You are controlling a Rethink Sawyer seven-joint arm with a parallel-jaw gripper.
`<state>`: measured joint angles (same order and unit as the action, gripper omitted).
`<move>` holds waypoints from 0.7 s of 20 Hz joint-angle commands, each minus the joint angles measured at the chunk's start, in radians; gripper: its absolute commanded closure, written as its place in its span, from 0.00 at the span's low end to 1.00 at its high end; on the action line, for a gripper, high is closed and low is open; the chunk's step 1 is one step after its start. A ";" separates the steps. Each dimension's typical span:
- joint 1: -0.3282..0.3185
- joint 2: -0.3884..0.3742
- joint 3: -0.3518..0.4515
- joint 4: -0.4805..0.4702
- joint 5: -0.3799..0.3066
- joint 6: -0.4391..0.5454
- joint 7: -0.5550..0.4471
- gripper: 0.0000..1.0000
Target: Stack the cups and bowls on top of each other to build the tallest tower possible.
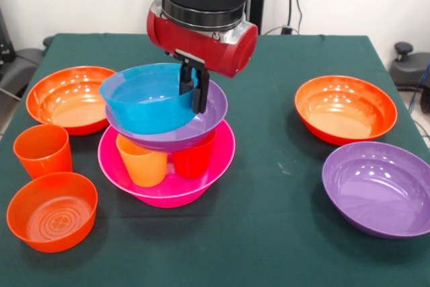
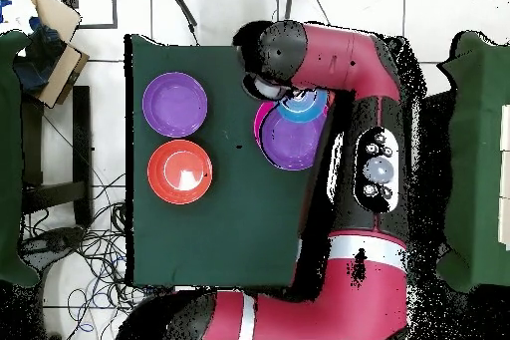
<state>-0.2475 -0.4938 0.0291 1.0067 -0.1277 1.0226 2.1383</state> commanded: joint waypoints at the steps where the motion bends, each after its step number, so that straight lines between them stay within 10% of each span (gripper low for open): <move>1: 0.025 0.009 0.046 -0.017 -0.018 0.099 -0.029 1.00; 14: 0.035 -0.048 0.014 0.163 0.028 0.005 0.050 1.00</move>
<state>-0.2379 -0.5029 0.0151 1.0235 -0.1072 1.0224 2.1383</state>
